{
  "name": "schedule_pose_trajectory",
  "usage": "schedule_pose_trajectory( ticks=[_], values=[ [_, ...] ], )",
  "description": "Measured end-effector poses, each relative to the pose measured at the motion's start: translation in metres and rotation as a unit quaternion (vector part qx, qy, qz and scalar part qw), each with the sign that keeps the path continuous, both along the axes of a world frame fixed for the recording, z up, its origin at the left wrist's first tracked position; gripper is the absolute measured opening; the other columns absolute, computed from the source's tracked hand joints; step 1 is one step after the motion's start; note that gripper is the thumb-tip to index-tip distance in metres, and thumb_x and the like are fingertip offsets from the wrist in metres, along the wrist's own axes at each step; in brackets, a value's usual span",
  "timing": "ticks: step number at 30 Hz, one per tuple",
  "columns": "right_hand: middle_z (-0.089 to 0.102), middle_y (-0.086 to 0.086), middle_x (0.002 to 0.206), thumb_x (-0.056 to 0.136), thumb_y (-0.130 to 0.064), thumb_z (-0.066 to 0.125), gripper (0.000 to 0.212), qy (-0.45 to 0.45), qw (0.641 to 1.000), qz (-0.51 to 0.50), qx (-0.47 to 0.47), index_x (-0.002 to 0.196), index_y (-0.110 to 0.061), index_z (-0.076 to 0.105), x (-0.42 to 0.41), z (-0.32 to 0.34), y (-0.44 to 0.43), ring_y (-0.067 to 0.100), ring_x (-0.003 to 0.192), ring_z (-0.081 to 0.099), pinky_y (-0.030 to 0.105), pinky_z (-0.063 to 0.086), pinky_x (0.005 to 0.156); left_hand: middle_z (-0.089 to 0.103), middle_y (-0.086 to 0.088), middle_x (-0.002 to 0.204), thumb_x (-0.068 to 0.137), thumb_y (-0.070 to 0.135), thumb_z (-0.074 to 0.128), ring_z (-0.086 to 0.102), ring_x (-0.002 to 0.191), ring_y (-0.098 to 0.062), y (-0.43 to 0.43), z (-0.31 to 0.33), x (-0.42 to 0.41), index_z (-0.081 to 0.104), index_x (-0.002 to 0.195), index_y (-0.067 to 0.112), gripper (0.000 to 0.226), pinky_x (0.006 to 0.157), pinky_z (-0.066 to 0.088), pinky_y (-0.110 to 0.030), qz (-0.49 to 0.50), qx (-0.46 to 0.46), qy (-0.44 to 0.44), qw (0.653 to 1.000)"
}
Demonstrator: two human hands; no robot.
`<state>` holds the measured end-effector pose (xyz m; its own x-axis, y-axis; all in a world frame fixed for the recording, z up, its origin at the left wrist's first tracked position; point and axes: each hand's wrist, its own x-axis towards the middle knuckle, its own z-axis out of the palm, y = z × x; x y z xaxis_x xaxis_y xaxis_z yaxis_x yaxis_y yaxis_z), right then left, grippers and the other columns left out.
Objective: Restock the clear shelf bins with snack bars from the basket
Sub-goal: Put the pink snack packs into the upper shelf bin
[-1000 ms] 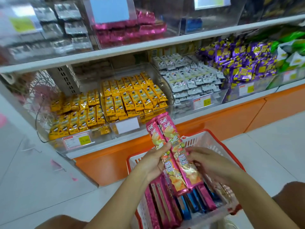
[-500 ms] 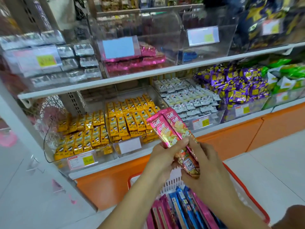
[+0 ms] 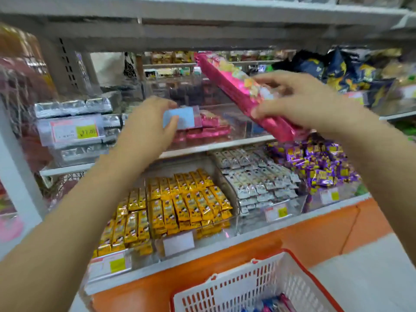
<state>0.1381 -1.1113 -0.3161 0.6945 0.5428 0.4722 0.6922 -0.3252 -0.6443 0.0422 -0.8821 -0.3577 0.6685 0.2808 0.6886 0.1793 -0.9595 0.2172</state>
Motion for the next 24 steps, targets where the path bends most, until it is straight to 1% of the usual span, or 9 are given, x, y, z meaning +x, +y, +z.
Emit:
schedule_pose_trajectory(
  ticks=[3, 6, 8, 12, 18, 19, 21, 22, 24],
  values=[
    [0.066, -0.002, 0.091, 0.076, -0.03, 0.073, 0.036, 0.039, 0.997, -0.031, -0.066, 0.111, -0.028, 0.066, 0.032, 0.043, 0.043, 0.013, 0.063, 0.06, 0.023, 0.049, 0.059, 0.054, -0.016, 0.129, 0.094, 0.017, 0.05, 0.051, 0.117, -0.033, 0.024, 0.009, 0.013, 0.054, 0.131, 0.007, 0.039, 0.097, 0.038, -0.038, 0.03, 0.038, 0.063, 0.997],
    [0.061, 0.006, 0.08, 0.08, -0.032, 0.069, 0.022, 0.052, 0.987, -0.047, -0.144, 0.09, -0.014, 0.064, 0.061, 0.064, 0.091, 0.016, 0.054, 0.055, 0.02, 0.045, 0.049, 0.054, -0.016, 0.132, 0.092, 0.019, 0.052, 0.052, 0.115, -0.035, 0.034, 0.006, 0.019, 0.05, 0.134, 0.008, 0.044, 0.097, 0.042, -0.042, 0.027, 0.065, 0.112, 0.991],
    [0.058, 0.008, 0.078, 0.082, -0.029, 0.068, 0.018, 0.075, 0.979, -0.046, -0.182, 0.078, -0.015, 0.057, 0.073, 0.066, 0.121, 0.02, 0.059, 0.053, 0.025, 0.044, 0.055, 0.052, -0.014, 0.135, 0.092, 0.021, 0.053, 0.051, 0.117, -0.033, 0.037, 0.005, 0.02, 0.047, 0.137, 0.01, 0.047, 0.099, 0.04, -0.043, 0.025, 0.066, 0.12, 0.99],
    [0.053, 0.007, 0.072, 0.088, -0.023, 0.062, 0.02, 0.088, 0.957, -0.041, -0.272, 0.072, -0.014, 0.055, 0.09, 0.056, 0.159, 0.019, 0.059, 0.047, 0.027, 0.041, 0.058, 0.046, -0.009, 0.142, 0.093, 0.023, 0.051, 0.049, 0.122, -0.028, 0.04, 0.003, 0.018, 0.041, 0.142, 0.012, 0.051, 0.101, 0.039, -0.04, 0.013, 0.074, 0.127, 0.989],
    [0.055, 0.008, 0.076, 0.094, -0.018, 0.053, 0.013, 0.109, 0.945, -0.032, -0.308, 0.089, -0.006, 0.057, 0.104, 0.042, 0.181, 0.018, 0.064, 0.051, 0.03, 0.043, 0.063, 0.038, -0.004, 0.148, 0.096, 0.027, 0.048, 0.048, 0.123, -0.026, 0.04, 0.002, 0.018, 0.033, 0.146, 0.014, 0.054, 0.098, 0.038, -0.032, 0.01, 0.083, 0.129, 0.988],
    [0.058, 0.01, 0.083, 0.095, -0.016, 0.052, 0.013, 0.11, 0.939, -0.029, -0.325, 0.098, -0.004, 0.057, 0.105, 0.039, 0.184, 0.021, 0.07, 0.054, 0.032, 0.044, 0.067, 0.038, -0.003, 0.148, 0.096, 0.028, 0.047, 0.048, 0.122, -0.025, 0.04, 0.002, 0.018, 0.033, 0.147, 0.015, 0.054, 0.096, 0.038, -0.032, 0.01, 0.082, 0.125, 0.989],
    [0.054, 0.017, 0.116, 0.095, -0.012, 0.051, 0.025, 0.095, 0.927, -0.036, -0.362, 0.119, -0.003, 0.054, 0.103, 0.033, 0.188, 0.029, 0.1, 0.054, 0.035, 0.043, 0.082, 0.037, -0.002, 0.148, 0.096, 0.028, 0.046, 0.048, 0.122, -0.023, 0.04, 0.0, 0.017, 0.033, 0.147, 0.015, 0.054, 0.096, 0.039, -0.03, 0.006, 0.082, 0.116, 0.99],
    [0.048, 0.019, 0.123, 0.095, -0.011, 0.051, 0.028, 0.083, 0.922, -0.044, -0.375, 0.121, -0.003, 0.054, 0.102, 0.031, 0.189, 0.031, 0.107, 0.05, 0.036, 0.041, 0.085, 0.037, -0.001, 0.148, 0.096, 0.028, 0.046, 0.048, 0.123, -0.022, 0.04, 0.0, 0.017, 0.033, 0.147, 0.015, 0.054, 0.096, 0.039, -0.03, 0.002, 0.082, 0.111, 0.99],
    [0.049, 0.015, 0.121, 0.097, -0.014, 0.05, 0.031, 0.077, 0.92, -0.047, -0.382, 0.126, -0.004, 0.052, 0.101, 0.03, 0.188, 0.03, 0.11, 0.049, 0.04, 0.041, 0.087, 0.037, 0.0, 0.148, 0.097, 0.028, 0.046, 0.048, 0.123, -0.021, 0.04, -0.001, 0.017, 0.033, 0.147, 0.015, 0.053, 0.096, 0.039, -0.029, -0.002, 0.08, 0.101, 0.992]
  ],
)
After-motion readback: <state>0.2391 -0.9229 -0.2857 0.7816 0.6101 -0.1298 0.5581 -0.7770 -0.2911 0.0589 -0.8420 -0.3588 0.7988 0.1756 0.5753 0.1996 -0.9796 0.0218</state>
